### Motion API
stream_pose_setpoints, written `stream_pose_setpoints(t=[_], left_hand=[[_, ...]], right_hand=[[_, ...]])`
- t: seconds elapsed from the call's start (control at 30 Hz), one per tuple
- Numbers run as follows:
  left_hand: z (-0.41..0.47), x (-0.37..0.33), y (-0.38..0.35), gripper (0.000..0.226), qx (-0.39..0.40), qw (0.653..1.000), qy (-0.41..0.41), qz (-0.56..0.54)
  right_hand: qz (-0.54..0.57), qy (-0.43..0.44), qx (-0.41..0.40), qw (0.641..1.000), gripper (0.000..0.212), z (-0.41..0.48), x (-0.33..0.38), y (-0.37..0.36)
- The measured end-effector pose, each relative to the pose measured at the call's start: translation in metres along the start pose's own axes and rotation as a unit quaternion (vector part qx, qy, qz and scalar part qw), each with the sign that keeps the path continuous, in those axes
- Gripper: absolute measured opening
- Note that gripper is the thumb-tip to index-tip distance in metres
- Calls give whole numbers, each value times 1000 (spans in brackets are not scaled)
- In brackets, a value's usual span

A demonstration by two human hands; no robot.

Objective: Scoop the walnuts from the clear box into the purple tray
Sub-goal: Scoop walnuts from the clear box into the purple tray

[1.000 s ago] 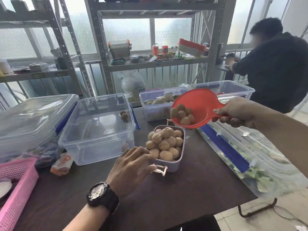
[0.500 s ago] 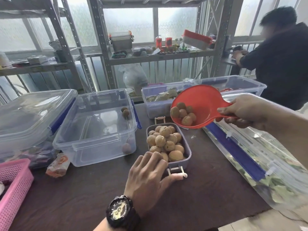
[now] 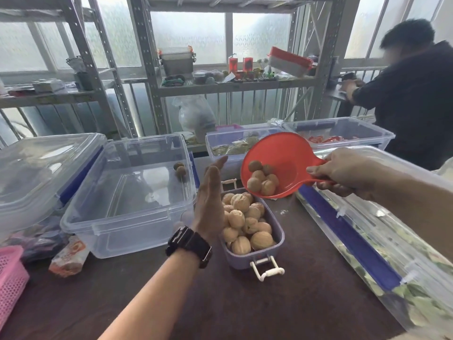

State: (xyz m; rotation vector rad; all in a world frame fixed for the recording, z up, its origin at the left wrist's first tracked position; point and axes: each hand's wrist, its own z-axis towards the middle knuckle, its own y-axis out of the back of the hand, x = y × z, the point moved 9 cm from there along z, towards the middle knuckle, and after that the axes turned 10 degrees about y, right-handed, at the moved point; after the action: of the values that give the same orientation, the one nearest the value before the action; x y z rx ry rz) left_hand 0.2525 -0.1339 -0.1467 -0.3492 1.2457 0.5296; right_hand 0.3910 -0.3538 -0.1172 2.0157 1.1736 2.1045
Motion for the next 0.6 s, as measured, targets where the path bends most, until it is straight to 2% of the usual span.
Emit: stream_pose_setpoints(t=[0.07, 0.17, 0.3, 0.47, 0.6], left_hand=[[12, 17, -1, 108, 25, 997, 54, -48], [18, 34, -1, 106, 47, 993, 87, -57], [18, 40, 1, 86, 39, 995, 59, -66], [21, 41, 0, 96, 61, 995, 25, -79], [24, 43, -5, 96, 86, 994, 12, -65]], right_hand=[[-17, 21, -6, 1000, 30, 4, 5, -3], [-55, 68, -34, 996, 29, 8, 14, -4], [-75, 133, -74, 985, 32, 11, 23, -6], [-77, 172, -77, 979, 33, 17, 22, -16], [-80, 170, -83, 979, 32, 20, 17, -17]])
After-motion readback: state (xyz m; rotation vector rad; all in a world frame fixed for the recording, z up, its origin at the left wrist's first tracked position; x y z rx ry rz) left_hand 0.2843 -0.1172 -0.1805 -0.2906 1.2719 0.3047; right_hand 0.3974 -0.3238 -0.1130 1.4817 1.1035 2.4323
